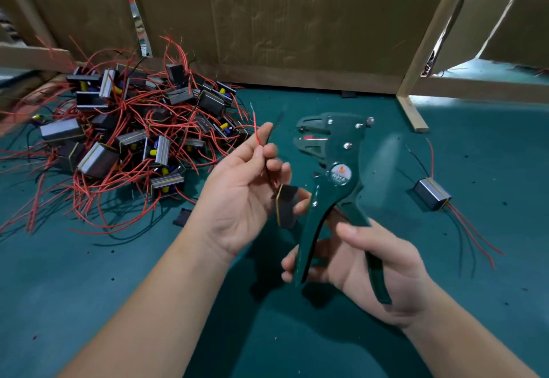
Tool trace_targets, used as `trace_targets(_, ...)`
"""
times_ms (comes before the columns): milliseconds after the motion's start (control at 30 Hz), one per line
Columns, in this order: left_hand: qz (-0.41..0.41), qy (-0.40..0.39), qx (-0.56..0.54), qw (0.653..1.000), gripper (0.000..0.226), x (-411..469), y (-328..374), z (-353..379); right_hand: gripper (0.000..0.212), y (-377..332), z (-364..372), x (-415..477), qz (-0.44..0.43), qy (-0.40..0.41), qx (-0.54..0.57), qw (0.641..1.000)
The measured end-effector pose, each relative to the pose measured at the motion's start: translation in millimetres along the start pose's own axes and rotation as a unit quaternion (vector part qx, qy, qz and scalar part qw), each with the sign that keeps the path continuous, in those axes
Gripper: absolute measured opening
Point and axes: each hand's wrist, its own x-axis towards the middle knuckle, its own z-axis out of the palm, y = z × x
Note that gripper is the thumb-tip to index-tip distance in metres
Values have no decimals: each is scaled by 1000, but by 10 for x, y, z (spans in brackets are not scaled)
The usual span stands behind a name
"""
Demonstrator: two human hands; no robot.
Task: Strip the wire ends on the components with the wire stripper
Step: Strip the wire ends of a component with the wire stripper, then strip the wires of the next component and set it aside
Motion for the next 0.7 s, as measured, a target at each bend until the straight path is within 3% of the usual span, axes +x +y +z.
trace_targets(233, -30, 52, 79, 995, 37, -20, -64, 1, 54, 19, 25, -22, 13, -11, -48, 999)
trace_targets(300, 9, 81, 170, 982, 31, 10, -75, -34, 58, 0, 3, -21, -5, 6, -38, 999)
trace_targets(333, 61, 111, 291, 948, 28, 31, -65, -77, 63, -24, -16, -20, -22, 20, -30, 999)
trace_targets(367, 125, 148, 458, 868, 26, 60, -55, -149, 67, -60, -41, -18, -42, 43, -26, 998)
trace_targets(433, 208, 189, 708, 648, 28, 85, -21, -310, 61, -164, -107, -26, -85, 119, -34, 989)
trace_targets(467, 200, 202, 761, 583, 32, 94, 1, -375, 51, -222, -148, -39, -105, 164, -47, 980)
trace_targets(600, 81, 221, 857, 459, 41, 114, 0, -519, 20, -374, -338, -107, -139, 321, -167, 922)
trace_targets(700, 55, 225, 872, 430, 40, 131, -24, -557, 29, -366, -382, -119, -148, 351, -182, 906)
